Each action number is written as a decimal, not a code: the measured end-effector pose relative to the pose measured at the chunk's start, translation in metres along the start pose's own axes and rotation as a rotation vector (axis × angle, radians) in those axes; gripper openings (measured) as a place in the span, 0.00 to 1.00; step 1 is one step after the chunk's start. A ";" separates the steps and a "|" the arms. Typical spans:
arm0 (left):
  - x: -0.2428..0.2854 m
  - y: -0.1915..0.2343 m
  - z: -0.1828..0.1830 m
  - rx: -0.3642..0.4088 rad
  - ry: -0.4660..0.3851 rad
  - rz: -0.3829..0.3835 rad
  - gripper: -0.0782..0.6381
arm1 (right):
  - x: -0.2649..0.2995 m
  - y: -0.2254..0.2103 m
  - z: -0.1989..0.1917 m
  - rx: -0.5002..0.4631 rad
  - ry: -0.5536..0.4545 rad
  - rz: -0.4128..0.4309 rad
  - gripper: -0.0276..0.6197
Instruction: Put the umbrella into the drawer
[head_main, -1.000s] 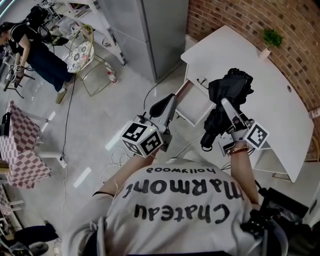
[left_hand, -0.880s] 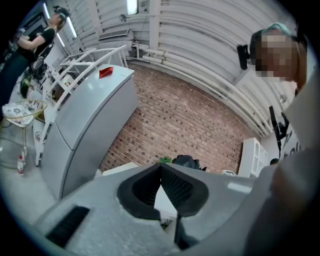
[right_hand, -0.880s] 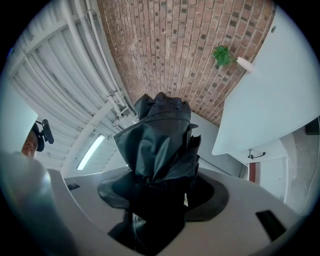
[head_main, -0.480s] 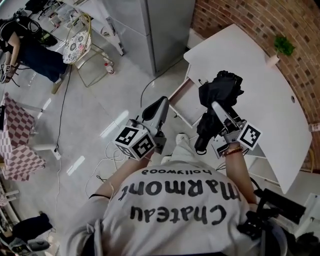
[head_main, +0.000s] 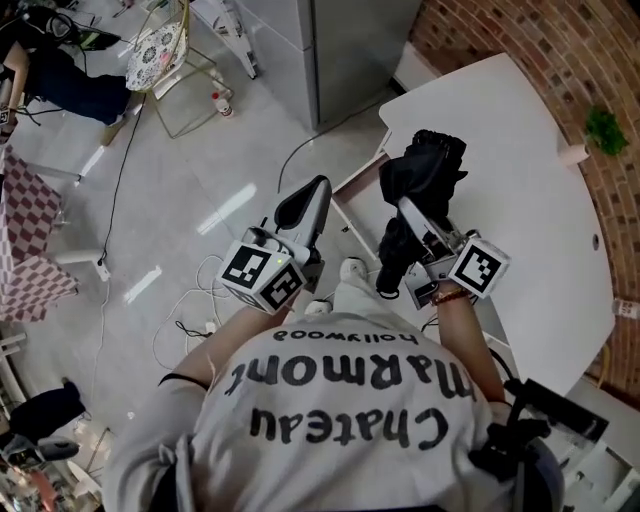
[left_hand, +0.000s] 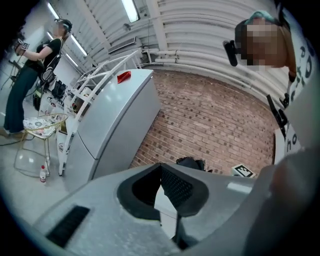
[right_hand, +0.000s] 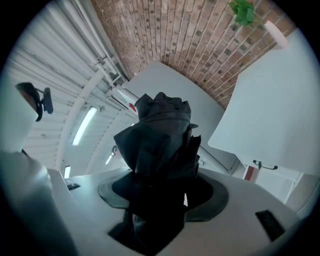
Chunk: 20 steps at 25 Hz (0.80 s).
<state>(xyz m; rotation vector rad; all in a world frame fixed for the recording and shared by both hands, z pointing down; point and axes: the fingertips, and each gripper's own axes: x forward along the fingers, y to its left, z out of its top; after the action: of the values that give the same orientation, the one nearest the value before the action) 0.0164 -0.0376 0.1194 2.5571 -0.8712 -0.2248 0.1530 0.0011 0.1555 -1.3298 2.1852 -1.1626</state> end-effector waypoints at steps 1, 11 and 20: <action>0.006 0.004 -0.004 0.011 0.007 0.010 0.13 | 0.005 -0.014 -0.004 -0.022 0.031 -0.039 0.43; 0.059 0.045 -0.104 -0.088 0.233 0.060 0.13 | 0.060 -0.098 -0.070 -0.114 0.351 -0.110 0.43; 0.058 0.084 -0.161 -0.183 0.277 0.193 0.13 | 0.085 -0.174 -0.118 -0.142 0.540 -0.153 0.43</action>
<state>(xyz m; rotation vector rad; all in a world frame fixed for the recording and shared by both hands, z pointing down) 0.0622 -0.0775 0.2996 2.2494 -0.9343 0.1012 0.1358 -0.0559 0.3739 -1.3800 2.6117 -1.6031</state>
